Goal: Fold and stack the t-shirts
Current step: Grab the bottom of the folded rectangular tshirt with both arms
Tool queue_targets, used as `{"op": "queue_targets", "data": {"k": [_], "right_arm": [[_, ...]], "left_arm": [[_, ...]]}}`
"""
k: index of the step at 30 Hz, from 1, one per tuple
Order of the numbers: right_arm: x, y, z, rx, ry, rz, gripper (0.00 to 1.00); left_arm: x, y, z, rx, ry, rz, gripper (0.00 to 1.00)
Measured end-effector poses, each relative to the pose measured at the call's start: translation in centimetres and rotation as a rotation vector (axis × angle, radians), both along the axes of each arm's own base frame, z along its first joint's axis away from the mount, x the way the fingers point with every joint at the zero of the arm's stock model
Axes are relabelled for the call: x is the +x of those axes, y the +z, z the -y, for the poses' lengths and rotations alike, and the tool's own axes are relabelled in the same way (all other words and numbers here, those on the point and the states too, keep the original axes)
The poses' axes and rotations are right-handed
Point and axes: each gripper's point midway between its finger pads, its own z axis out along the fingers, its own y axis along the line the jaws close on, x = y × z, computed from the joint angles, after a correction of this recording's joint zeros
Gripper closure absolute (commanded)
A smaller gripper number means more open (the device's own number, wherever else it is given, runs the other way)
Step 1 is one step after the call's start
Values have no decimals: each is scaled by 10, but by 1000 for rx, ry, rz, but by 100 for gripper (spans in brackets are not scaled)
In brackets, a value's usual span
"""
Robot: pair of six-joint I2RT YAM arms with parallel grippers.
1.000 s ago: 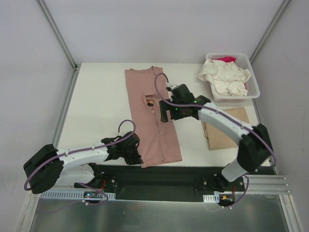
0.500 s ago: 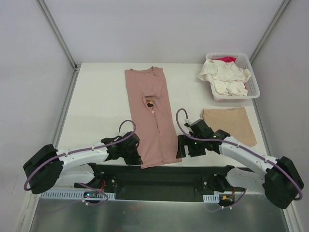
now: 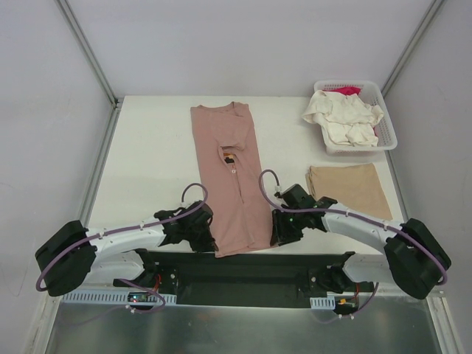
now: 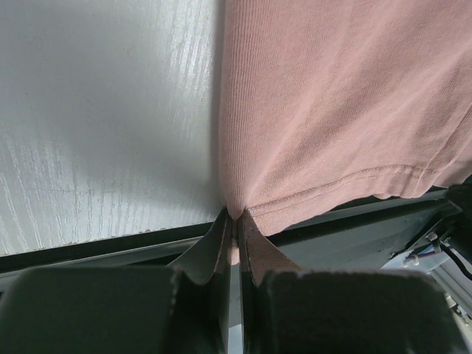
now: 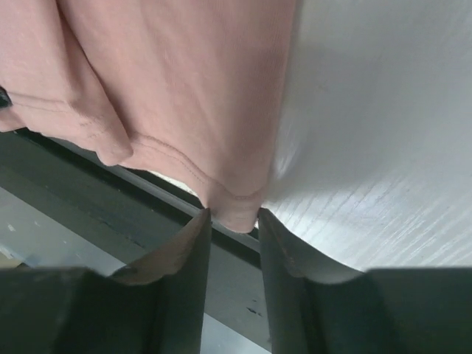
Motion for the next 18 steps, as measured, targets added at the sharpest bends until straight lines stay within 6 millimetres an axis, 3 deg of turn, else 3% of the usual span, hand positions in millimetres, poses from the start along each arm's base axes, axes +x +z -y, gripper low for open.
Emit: {"op": "queue_targets", "data": {"k": [2, 6, 12, 18], "right_arm": [[-4, -2, -1, -3, 4, -11, 99], [-16, -4, -3, 0, 18, -24, 99], [-47, 9, -3, 51, 69, -9, 99], [-55, 16, 0, 67, 66, 5, 99]], "left_arm": [[-1, 0, -1, -3, -1, -1, 100], [-8, 0, -3, -22, -9, -17, 100], [-37, -7, -18, -40, -49, -66, 100], [-38, 16, -14, -151, -62, -10, 100]]}}
